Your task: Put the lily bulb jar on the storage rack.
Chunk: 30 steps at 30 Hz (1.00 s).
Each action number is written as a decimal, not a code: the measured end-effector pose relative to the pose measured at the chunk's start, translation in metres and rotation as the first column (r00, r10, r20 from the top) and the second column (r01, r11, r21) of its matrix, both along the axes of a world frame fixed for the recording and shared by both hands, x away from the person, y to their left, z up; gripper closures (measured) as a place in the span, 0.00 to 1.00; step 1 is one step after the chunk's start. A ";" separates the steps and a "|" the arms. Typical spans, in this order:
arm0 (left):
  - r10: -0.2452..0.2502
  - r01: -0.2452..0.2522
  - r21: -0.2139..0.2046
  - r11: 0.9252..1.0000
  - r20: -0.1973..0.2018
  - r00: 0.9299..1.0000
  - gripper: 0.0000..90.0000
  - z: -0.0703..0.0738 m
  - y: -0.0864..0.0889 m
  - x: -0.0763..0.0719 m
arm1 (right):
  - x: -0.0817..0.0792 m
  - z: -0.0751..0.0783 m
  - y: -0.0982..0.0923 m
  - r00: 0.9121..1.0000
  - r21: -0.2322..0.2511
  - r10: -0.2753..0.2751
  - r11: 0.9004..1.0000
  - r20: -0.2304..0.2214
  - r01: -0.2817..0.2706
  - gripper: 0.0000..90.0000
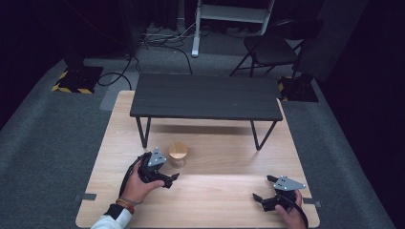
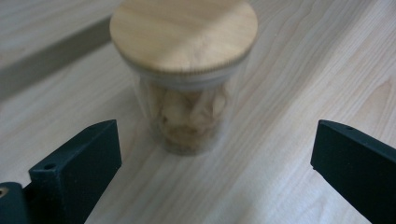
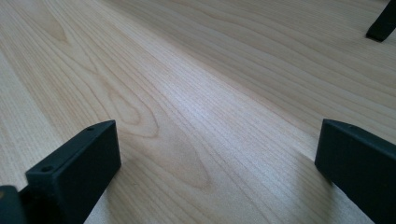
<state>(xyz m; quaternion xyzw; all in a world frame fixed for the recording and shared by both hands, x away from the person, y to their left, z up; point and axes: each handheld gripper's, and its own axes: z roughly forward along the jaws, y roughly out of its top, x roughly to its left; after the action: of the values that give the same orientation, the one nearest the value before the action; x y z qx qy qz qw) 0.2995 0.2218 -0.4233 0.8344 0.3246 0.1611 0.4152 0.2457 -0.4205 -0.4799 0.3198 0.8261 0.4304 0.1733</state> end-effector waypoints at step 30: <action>0.000 0.002 -0.074 0.997 0.025 1.000 0.20 -0.011 -0.018 0.048 | 0.001 0.000 -0.001 1.000 0.001 0.003 1.000 -0.001 -0.003 0.00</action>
<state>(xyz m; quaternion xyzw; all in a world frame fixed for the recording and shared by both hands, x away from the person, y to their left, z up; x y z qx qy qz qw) 0.3474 0.2040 -0.4342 0.8165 0.3249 0.1589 0.4501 0.2462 -0.4212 -0.4799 0.3191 0.8264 0.4308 0.1722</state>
